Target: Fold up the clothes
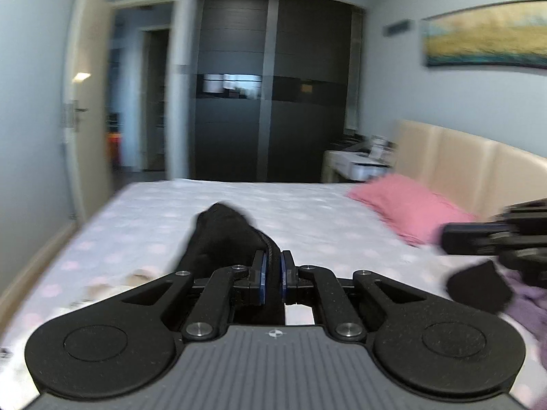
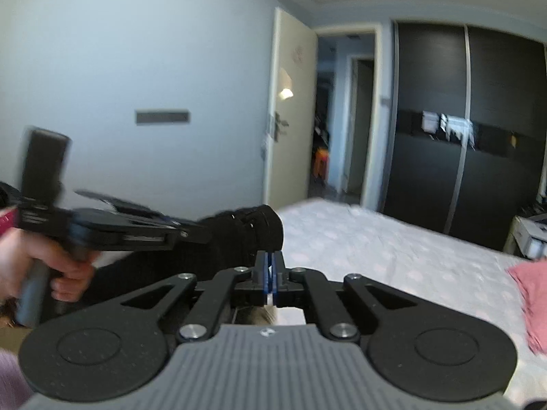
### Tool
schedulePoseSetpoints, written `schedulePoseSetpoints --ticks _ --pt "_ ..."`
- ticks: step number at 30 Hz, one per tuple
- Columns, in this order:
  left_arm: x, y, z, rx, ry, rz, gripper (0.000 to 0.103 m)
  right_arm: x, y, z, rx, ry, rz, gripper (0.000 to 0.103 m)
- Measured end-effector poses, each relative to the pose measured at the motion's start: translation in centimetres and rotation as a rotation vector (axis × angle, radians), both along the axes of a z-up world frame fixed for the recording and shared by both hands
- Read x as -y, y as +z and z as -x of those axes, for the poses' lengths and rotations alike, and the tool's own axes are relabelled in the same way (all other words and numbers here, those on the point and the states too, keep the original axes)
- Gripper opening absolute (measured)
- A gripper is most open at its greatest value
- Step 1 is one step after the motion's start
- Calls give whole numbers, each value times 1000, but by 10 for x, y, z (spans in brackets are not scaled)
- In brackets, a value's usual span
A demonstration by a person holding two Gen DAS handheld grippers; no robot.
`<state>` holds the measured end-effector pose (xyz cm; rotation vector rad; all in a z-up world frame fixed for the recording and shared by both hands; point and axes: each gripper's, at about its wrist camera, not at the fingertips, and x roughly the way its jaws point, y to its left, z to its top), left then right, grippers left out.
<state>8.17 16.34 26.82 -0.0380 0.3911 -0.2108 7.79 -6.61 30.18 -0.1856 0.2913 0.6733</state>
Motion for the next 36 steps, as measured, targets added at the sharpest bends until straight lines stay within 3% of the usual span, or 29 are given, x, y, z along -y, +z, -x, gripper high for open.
schedulePoseSetpoints --ticks 4,6,7,10,12,17,22,25,31,33,36 --pt "42 -5 6 -14 -178 57 6 51 -38 -8 -61 -66 67 10" --pt "64 -4 14 -27 -284 54 6 78 -50 -6 -64 -54 82 49" --pt "76 -4 19 -33 -335 40 6 91 -55 -4 -62 -46 90 55" --pt "113 -16 33 -86 -459 -33 5 116 -62 11 9 19 197 58" --pt "135 -34 42 -133 -525 -74 6 128 -68 23 64 81 321 62" --pt "170 -84 60 -213 -643 -116 6 146 -94 56 137 264 647 62" --pt "183 -110 70 -262 -684 -100 6 146 -138 96 193 493 949 67" --pt "186 -112 67 -258 -690 -106 6 143 -154 106 190 541 992 69" --pt "188 -107 73 -246 -689 -128 6 138 -176 96 156 494 948 65" --pt "188 -107 78 -234 -680 -136 7 137 -175 96 141 478 942 43" --pt "185 -107 79 -224 -667 -132 9 132 -173 93 114 436 958 28"
